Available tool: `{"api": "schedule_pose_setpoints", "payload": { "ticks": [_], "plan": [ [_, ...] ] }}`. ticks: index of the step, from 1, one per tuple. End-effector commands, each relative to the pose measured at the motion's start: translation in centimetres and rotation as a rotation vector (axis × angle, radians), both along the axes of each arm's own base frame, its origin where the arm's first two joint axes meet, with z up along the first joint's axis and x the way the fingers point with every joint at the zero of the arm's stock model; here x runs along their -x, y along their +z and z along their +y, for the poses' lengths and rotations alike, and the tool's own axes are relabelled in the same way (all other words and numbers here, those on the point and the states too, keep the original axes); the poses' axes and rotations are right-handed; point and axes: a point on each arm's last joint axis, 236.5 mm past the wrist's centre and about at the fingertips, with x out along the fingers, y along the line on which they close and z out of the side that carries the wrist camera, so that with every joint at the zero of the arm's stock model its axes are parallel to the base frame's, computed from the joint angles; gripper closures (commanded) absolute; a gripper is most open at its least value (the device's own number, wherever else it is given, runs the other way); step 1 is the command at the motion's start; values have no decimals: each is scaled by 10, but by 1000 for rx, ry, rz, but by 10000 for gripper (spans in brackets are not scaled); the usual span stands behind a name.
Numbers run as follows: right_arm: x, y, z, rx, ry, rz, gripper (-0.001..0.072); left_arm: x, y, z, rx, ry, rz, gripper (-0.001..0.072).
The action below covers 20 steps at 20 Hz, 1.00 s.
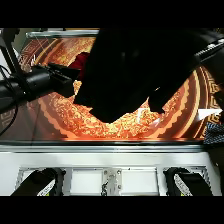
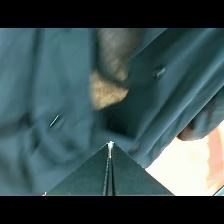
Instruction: Fold the clothes and pants, and hang the long-sleeved shirts on hangers.
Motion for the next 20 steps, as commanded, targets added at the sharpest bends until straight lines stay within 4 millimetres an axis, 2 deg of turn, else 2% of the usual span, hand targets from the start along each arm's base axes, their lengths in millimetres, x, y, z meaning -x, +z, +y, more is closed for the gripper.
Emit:
{"api": "schedule_pose_setpoints", "payload": {
  "ticks": [1,4,7,11,14,16,20],
  "plan": [
    [9,23,-87,-10,-339,-60,702,-7,-5,-3,-13,-2,16,690],
    [19,28,-157,-29,-555,-73,702,-9,-15,-5,-29,-8,46,690],
    [38,36,-228,-38,-767,-88,702,-11,-22,-6,-39,-12,65,690],
    [65,62,-300,-25,-966,-130,702,-11,-21,-6,-40,-9,61,690],
    [82,86,-335,-12,-1062,-171,702,-11,-21,-6,-40,-9,61,690],
    [91,100,-350,-3,-1104,-195,701,-11,-21,-6,-40,-9,61,690],
    [113,124,-363,14,-1165,-247,702,-11,-21,-6,-39,-10,62,690]
  ]
}}
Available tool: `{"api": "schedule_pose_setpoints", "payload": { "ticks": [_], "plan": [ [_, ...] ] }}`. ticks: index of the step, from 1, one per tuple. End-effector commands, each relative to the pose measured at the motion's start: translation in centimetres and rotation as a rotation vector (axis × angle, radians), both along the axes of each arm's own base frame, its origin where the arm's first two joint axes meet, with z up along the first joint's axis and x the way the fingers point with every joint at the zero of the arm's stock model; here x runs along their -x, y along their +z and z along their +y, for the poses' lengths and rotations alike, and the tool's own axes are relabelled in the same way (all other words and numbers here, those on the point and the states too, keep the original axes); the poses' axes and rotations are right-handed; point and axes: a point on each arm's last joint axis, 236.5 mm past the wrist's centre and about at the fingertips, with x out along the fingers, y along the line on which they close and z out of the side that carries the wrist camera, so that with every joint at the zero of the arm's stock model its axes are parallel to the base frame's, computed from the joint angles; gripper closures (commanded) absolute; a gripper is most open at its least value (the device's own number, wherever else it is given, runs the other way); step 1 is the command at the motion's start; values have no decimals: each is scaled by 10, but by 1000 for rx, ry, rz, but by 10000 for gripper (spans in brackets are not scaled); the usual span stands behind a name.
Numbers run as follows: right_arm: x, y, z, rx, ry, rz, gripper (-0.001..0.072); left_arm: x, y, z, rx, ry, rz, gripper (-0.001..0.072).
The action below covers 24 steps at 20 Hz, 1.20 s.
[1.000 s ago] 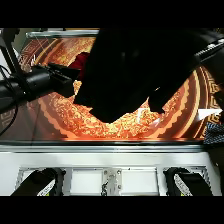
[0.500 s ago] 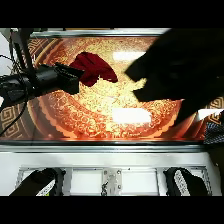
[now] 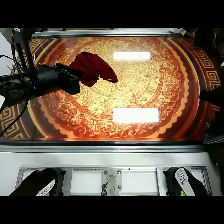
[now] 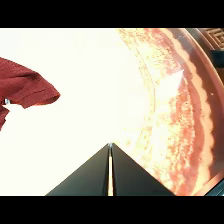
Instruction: Fold the clothes and pants, and hang the long-sleeved shirts on hangers.
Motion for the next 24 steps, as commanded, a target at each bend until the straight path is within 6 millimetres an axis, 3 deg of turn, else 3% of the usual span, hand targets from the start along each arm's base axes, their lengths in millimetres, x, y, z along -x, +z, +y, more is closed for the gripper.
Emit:
{"api": "schedule_pose_setpoints", "payload": {
  "ticks": [1,6,9,15,24],
  "plan": [
    [25,22,-16,25,-81,-40,702,0,0,0,0,-1,1,690],
    [45,50,-10,62,-116,-92,702,0,0,-1,0,-2,2,690],
    [47,53,-8,67,-118,-98,702,0,0,-1,0,-2,2,690],
    [65,53,-21,40,-200,-134,701,2,-3,0,-7,-7,13,690],
    [69,26,-67,-16,-294,-98,700,3,-4,-1,-8,-10,20,690]
  ]
}}
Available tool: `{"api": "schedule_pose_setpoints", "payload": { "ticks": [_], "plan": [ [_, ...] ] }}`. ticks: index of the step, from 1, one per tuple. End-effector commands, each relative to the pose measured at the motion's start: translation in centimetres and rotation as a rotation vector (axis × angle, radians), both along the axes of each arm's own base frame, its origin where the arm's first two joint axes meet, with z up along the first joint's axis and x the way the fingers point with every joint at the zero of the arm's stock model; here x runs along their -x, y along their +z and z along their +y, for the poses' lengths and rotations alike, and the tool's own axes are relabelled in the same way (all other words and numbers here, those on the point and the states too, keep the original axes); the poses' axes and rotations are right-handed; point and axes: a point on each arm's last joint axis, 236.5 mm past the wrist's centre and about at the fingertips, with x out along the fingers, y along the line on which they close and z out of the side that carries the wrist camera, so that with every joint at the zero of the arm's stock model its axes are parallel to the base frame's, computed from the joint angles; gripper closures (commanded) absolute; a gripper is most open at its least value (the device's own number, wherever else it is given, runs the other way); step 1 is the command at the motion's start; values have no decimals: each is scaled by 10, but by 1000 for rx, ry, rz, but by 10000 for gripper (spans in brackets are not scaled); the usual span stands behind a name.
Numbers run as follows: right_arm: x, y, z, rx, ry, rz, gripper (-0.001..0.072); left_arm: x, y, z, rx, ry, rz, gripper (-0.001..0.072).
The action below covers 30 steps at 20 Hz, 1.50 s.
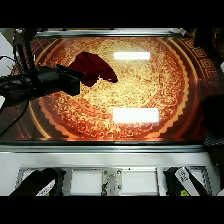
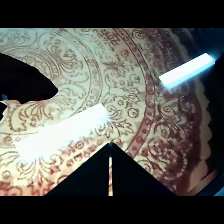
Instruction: Fold the clothes and pants, and hang the long-sleeved shirts on hangers.
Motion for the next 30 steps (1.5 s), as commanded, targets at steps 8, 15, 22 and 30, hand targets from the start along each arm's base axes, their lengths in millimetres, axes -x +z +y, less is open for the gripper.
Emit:
{"api": "schedule_pose_setpoints", "payload": {
  "ticks": [8,15,22,30],
  "plan": [
    [-3,-26,-36,-53,-48,33,701,1,-2,0,-6,-4,8,690],
    [-10,-38,-47,-93,-30,21,700,9,-12,0,-32,-21,49,690],
    [-8,-28,-36,-68,-14,19,680,8,-12,0,-32,-21,48,690],
    [-25,9,33,65,189,57,372,8,-12,0,-33,-21,48,690]
  ]
}}
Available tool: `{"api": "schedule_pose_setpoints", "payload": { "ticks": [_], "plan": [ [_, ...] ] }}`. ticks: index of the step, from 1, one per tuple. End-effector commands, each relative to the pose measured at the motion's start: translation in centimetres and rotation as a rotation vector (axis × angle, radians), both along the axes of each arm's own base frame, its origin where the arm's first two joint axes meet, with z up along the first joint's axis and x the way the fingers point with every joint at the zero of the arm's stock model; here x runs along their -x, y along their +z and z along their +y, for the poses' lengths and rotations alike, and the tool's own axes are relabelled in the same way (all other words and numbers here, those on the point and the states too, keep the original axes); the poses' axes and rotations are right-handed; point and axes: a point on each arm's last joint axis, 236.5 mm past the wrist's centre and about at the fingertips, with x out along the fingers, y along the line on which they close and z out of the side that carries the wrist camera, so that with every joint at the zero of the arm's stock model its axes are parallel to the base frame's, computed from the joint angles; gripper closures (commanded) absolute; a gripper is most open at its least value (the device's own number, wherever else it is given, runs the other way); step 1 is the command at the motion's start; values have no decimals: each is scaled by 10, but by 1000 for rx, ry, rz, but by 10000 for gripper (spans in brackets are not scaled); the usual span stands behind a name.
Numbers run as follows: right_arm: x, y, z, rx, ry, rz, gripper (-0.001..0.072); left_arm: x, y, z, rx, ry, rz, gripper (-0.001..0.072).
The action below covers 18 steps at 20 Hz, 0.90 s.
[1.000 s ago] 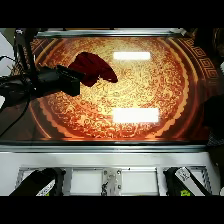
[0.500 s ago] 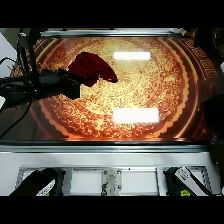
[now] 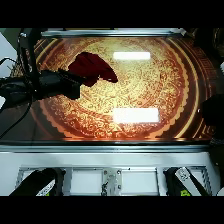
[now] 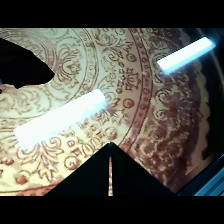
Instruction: Fold the clothes and pants, and hang the long-sleeved shirts on hangers.
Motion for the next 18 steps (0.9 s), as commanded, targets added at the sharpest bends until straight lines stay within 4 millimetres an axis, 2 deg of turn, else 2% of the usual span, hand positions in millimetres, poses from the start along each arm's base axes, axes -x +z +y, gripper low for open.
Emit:
{"api": "schedule_pose_setpoints", "payload": {
  "ticks": [1,3,4,6,8,9,12,15,18],
  "plan": [
    [-22,17,52,83,193,37,404,0,0,0,0,0,0,690],
    [-56,11,101,107,447,96,403,0,0,0,-1,0,-1,690],
    [-77,-2,131,103,617,151,403,0,0,0,-1,0,0,690],
    [-109,-44,194,67,968,291,404,0,0,0,-1,0,0,690],
    [-119,-94,258,25,1312,451,406,0,0,0,0,0,0,690],
    [-122,-112,281,-9,1427,503,409,0,0,0,0,0,0,690],
    [-143,-158,345,-36,1561,648,409,0,0,0,-1,-1,1,690],
    [-147,-233,428,-105,1697,925,411,0,-12,0,-9,1,24,690],
    [-135,-309,493,-79,1728,1193,410,1,-39,0,-31,1,79,690]
  ]
}}
